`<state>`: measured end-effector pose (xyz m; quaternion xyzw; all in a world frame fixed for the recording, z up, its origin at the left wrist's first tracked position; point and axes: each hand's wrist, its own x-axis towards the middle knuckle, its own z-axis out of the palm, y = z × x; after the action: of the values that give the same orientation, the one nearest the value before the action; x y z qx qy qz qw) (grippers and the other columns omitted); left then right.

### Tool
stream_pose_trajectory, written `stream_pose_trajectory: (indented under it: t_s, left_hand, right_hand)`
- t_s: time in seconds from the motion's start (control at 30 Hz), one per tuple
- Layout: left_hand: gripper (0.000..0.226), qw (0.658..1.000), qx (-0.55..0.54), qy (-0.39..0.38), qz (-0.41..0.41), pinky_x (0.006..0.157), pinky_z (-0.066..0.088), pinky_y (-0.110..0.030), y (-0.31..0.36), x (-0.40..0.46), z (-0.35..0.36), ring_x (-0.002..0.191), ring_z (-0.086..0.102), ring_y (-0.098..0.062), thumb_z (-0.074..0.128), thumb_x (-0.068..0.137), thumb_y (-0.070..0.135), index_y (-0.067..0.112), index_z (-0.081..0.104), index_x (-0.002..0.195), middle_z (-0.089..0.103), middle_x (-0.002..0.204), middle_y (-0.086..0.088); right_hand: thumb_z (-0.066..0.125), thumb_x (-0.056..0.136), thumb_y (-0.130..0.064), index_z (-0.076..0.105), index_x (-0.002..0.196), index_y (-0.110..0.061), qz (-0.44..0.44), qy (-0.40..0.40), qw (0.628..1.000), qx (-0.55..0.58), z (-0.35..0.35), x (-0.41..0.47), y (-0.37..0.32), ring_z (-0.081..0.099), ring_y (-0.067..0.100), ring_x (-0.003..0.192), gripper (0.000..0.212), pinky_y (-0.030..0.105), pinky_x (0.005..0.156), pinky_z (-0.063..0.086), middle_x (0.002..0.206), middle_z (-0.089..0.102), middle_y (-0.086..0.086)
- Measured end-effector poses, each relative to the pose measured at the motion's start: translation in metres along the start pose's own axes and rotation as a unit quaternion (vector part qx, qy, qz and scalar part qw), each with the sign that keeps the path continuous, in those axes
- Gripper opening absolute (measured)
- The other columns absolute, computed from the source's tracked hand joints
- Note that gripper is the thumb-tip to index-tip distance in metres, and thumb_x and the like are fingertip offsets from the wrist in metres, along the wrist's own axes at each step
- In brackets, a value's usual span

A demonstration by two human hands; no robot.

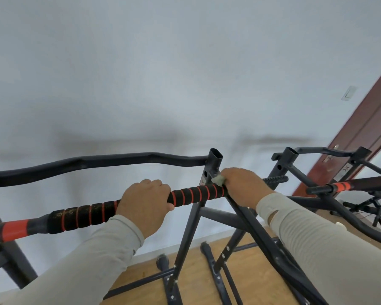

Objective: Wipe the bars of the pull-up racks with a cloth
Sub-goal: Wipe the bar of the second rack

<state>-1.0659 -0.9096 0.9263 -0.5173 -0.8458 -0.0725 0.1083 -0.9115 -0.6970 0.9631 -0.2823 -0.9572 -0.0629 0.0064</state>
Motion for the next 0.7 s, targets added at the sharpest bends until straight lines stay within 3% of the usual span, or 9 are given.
stream_pose_trajectory:
  t_s: [0.1,0.27,0.4,0.47,0.6,0.7]
  left_hand:
    - [0.032,1.000,-0.009,0.004,-0.005,0.088,0.053,-0.028,0.000,-0.001,0.001,0.088,0.059,-0.012,0.055,0.096,0.054,0.032,0.058,0.119,0.062,0.099,0.009]
    - [0.034,0.999,-0.034,0.030,-0.006,0.087,0.046,-0.026,-0.004,-0.003,0.000,0.094,0.060,-0.013,0.049,0.098,0.056,0.031,0.054,0.120,0.065,0.106,0.010]
    - [0.043,0.998,-0.059,0.022,-0.022,0.085,0.051,-0.028,-0.002,-0.003,-0.004,0.093,0.062,-0.014,0.056,0.096,0.053,0.030,0.046,0.130,0.066,0.108,0.008]
    - [0.044,0.997,-0.069,0.010,-0.024,0.086,0.051,-0.029,-0.004,-0.004,-0.007,0.096,0.061,-0.014,0.057,0.096,0.051,0.030,0.044,0.132,0.065,0.111,0.008]
    - [0.054,0.998,-0.057,-0.017,-0.028,0.099,0.048,-0.032,-0.031,-0.013,-0.024,0.113,0.055,-0.015,0.057,0.092,0.055,0.030,0.044,0.138,0.057,0.128,0.008]
    - [0.055,0.998,-0.018,-0.039,-0.040,0.097,0.049,-0.031,-0.051,-0.023,-0.032,0.111,0.055,-0.015,0.057,0.089,0.062,0.031,0.050,0.134,0.057,0.124,0.009]
  right_hand:
    - [0.049,0.095,-0.007,0.060,0.102,-0.021,-0.052,0.026,0.996,0.069,0.000,0.000,-0.051,0.062,0.024,0.085,0.019,0.037,0.077,0.053,0.086,0.059,-0.005]
    - [0.045,0.097,-0.012,0.058,0.087,-0.018,-0.159,0.060,0.976,0.135,0.011,-0.006,-0.098,0.056,0.022,0.077,0.017,0.043,0.074,0.053,0.079,0.063,-0.001]
    - [0.059,0.093,-0.011,0.063,0.107,-0.028,-0.150,0.068,0.986,0.037,0.008,-0.011,-0.049,0.063,0.015,0.094,0.023,0.035,0.087,0.056,0.100,0.069,-0.012]
    - [0.061,0.096,-0.015,0.064,0.115,-0.028,-0.135,0.071,0.987,0.044,0.004,-0.014,-0.038,0.065,0.016,0.098,0.023,0.034,0.091,0.055,0.110,0.071,-0.010]
    - [0.060,0.095,-0.013,0.062,0.109,-0.025,-0.135,0.083,0.987,0.039,0.009,-0.013,-0.048,0.064,0.017,0.093,0.019,0.034,0.086,0.056,0.104,0.069,-0.008]
    - [0.059,0.097,-0.013,0.062,0.116,-0.023,-0.127,0.087,0.986,0.063,0.016,-0.013,-0.049,0.064,0.018,0.096,0.022,0.035,0.088,0.056,0.110,0.069,-0.007]
